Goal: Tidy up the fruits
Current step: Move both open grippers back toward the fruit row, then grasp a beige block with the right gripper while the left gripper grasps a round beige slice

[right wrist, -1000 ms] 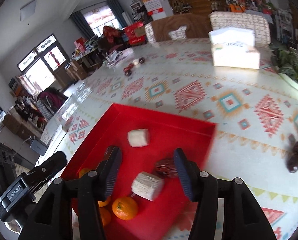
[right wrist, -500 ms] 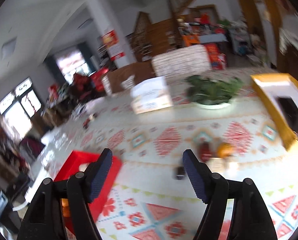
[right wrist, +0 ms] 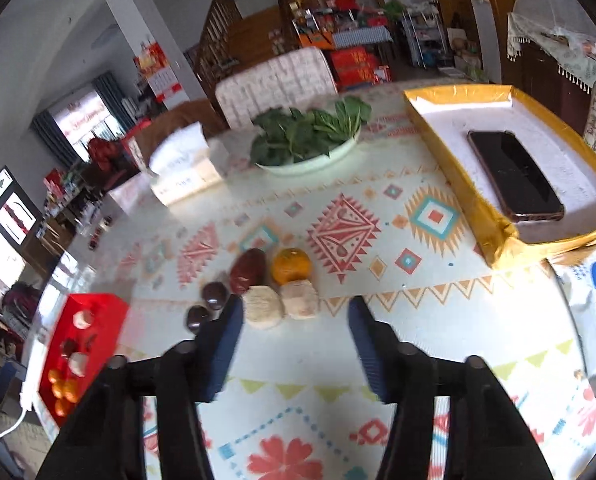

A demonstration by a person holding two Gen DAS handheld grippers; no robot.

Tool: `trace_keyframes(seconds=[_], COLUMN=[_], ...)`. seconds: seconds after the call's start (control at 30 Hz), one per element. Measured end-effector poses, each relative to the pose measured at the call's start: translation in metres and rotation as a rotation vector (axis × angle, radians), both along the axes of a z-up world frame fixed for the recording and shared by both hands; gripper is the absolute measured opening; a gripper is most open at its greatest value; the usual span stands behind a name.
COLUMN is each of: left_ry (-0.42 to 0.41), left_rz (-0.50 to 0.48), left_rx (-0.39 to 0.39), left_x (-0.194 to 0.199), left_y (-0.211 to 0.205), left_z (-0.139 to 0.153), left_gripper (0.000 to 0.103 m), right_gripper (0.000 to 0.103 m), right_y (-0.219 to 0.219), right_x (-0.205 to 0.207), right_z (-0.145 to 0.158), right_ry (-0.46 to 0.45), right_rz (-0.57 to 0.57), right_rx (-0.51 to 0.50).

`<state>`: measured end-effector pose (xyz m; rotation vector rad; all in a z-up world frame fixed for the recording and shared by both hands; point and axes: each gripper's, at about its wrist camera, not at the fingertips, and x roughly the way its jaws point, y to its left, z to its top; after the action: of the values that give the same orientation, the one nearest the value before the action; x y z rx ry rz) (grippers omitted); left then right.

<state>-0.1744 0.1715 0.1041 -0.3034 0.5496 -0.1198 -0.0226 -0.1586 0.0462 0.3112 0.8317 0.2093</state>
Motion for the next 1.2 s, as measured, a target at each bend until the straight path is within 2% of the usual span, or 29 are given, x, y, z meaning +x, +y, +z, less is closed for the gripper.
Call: trace_keyframes(seconds=[0.07, 0.27, 0.37, 0.4, 0.47, 0.57, 0.6, 0.67, 0.73, 0.77, 0.97, 1.07, 1.1, 1.13, 1.2], left_ry=[0.011, 0.04, 0.044, 0.047, 0.048, 0.059, 0.068, 0.077, 0.076, 0.073, 0.078, 0.086, 0.088, 0.09, 0.095], left_rz=[0.002, -0.013, -0.017, -0.018, -0.02, -0.023, -0.033, -0.044, -0.046, -0.043, -0.031, -0.036, -0.041, -0.045, -0.059], left_rx=[0.003, 0.013, 0.015, 0.012, 0.004, -0.01, -0.022, -0.024, -0.018, -0.016, -0.015, -0.005, 0.004, 0.011, 0.035], left_x=[0.003, 0.011, 0.012, 0.014, 0.014, 0.017, 0.018, 0.019, 0.018, 0.018, 0.021, 0.024, 0.026, 0.027, 0.033], left_y=[-0.002, -0.009, -0.01, -0.01, -0.01, -0.01, -0.011, -0.013, -0.014, -0.014, -0.014, -0.016, -0.018, -0.02, -0.028], left_z=[-0.003, -0.012, -0.013, -0.014, -0.015, -0.019, -0.021, -0.023, -0.022, -0.021, -0.023, -0.024, -0.023, -0.023, -0.024], left_gripper=[0.101, 0.101, 0.101, 0.101, 0.101, 0.101, 0.101, 0.101, 0.101, 0.101, 0.101, 0.101, 0.101, 0.101, 0.101], right_gripper=[0.045, 0.045, 0.032, 0.031, 0.031, 0.031, 0.031, 0.035, 0.051, 0.052, 0.052, 0.052, 0.048, 0.036, 0.036], right_y=[0.002, 0.013, 0.014, 0.015, 0.02, 0.023, 0.025, 0.031, 0.037, 0.04, 0.064, 0.067, 0.067, 0.067, 0.067], right_x=[0.01, 0.038, 0.037, 0.031, 0.016, -0.004, -0.011, -0.015, -0.015, -0.013, -0.005, 0.0, 0.001, 0.001, -0.001], right_z=[-0.009, -0.039, -0.044, -0.044, -0.037, -0.026, -0.022, -0.02, -0.022, -0.023, -0.034, -0.039, -0.04, -0.04, -0.039], right_ry=[0.019, 0.09, 0.127, 0.141, 0.129, 0.088, 0.063, 0.04, 0.04, 0.037, 0.032, 0.031, 0.035, 0.032, 0.024], right_rz=[0.009, 0.026, 0.087, 0.131, 0.191, 0.201, 0.187, 0.187, 0.208, 0.212, 0.242, 0.233, 0.239, 0.244, 0.254], right_rx=[0.009, 0.049, 0.148, 0.205, 0.223, 0.143, 0.087, 0.02, 0.006, -0.006, -0.107, -0.118, -0.105, -0.1, -0.095])
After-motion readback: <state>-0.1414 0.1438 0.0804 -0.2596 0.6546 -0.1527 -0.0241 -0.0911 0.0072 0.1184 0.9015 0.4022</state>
